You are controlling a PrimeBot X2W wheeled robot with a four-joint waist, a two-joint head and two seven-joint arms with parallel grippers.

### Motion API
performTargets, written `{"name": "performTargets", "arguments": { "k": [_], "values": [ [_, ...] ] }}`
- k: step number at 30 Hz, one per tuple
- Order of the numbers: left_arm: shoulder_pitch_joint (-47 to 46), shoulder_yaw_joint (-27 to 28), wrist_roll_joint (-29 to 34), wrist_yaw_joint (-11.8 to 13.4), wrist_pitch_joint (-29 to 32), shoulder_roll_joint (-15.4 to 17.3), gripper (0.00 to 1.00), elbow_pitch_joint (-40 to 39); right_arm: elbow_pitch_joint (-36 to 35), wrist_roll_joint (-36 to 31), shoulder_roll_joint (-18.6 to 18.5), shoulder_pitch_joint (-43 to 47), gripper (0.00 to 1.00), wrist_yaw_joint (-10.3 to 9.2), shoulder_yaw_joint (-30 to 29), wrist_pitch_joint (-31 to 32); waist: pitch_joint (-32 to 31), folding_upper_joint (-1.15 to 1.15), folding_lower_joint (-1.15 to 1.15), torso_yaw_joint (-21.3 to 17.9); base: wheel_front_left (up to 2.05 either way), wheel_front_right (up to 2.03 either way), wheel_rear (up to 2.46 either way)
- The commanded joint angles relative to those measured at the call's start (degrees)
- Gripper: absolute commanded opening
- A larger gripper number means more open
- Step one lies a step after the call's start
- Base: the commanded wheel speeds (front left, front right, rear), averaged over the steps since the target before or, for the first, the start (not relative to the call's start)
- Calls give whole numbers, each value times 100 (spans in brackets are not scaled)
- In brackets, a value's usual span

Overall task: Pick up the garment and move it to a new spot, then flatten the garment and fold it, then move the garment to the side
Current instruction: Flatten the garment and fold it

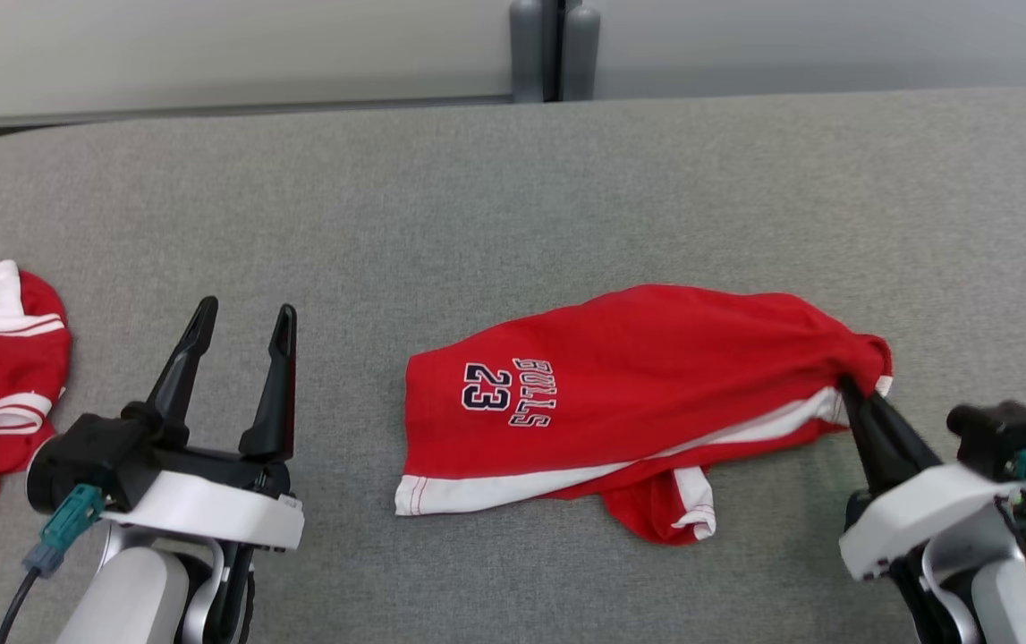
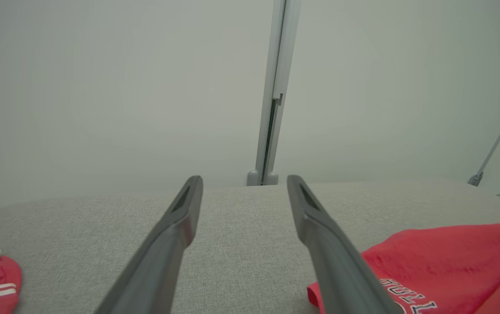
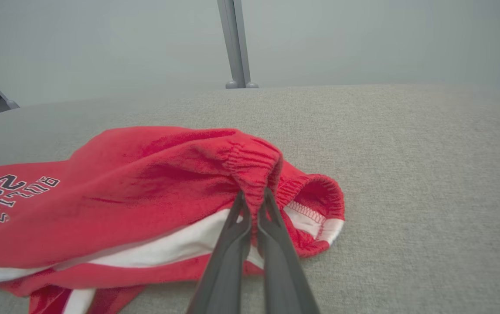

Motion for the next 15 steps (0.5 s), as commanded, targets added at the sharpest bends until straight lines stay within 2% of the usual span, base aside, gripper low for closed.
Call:
{"name": "performTargets", "arguments": {
  "k": [1, 3, 4, 5, 6, 7, 15],
  "values": [
    [-175, -8, 47, -46, -35, 1, 100, 34, 19, -54, -1, -246, 0, -2, -64, 39, 207, 0, 0, 101, 0, 0, 0],
    [-289, -17, 36, -96, -48, -40, 100, 87, 158, -62, 4, -421, 0, -2, -72, 90, 300, 0, 0, 143, 0, 0, 0],
    [-339, -17, 47, -107, -59, -56, 100, 121, 229, -72, 5, -481, 9, -3, -83, 110, 336, 0, 0, 156, 0, 0, 0],
    [-376, -10, 50, -131, -66, -73, 100, 151, 299, -87, 16, -553, 42, -3, -95, 112, 355, 0, 0, 163, 0, 0, 0],
    [-394, 3, 53, -137, -66, -82, 100, 183, 358, -93, 39, -615, 81, -3, -122, 85, 367, 0, 0, 164, 0, 0, 0],
    [-420, 24, 52, -142, -78, -92, 100, 208, 391, -104, 51, -670, 100, -3, -139, 39, 382, 0, 0, 160, 0, 0, 0],
    [-98, 355, 87, -177, -104, -121, 100, 402, 312, 88, 77, -171, 100, -2, -323, -405, 82, 0, 0, -30, 0, 0, 0]
  ]
}}
